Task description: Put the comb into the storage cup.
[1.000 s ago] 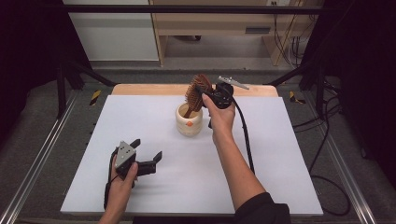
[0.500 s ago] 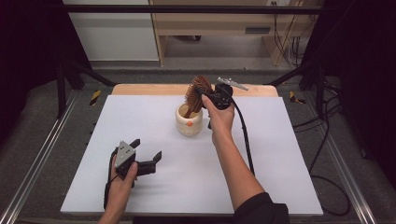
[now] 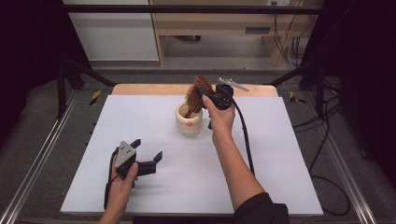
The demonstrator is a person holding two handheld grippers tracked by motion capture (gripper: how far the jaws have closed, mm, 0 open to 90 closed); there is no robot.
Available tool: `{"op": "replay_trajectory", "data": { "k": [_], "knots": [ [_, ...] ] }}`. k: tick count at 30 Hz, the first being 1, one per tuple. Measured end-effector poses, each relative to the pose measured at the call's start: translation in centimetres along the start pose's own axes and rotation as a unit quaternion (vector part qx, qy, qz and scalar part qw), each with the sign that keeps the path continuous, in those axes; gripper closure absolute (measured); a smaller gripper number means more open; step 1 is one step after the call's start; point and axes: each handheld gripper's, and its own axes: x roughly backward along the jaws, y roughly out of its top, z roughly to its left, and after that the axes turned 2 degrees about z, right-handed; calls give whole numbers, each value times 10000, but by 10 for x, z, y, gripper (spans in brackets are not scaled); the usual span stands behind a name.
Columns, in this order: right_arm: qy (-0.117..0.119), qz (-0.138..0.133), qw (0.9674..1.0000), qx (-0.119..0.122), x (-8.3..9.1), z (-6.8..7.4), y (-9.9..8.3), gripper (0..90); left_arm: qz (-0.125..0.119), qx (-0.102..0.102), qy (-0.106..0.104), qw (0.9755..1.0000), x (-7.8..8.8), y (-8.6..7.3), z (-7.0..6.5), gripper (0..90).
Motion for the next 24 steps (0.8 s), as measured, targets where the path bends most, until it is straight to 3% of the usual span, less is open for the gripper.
{"op": "replay_trajectory", "data": {
  "k": [24],
  "knots": [
    [46, 36, 9999, -128, 2, -7, 0, 507, 29, -20, -19, 10000, -1, 0, -2, 27]
  ]
}}
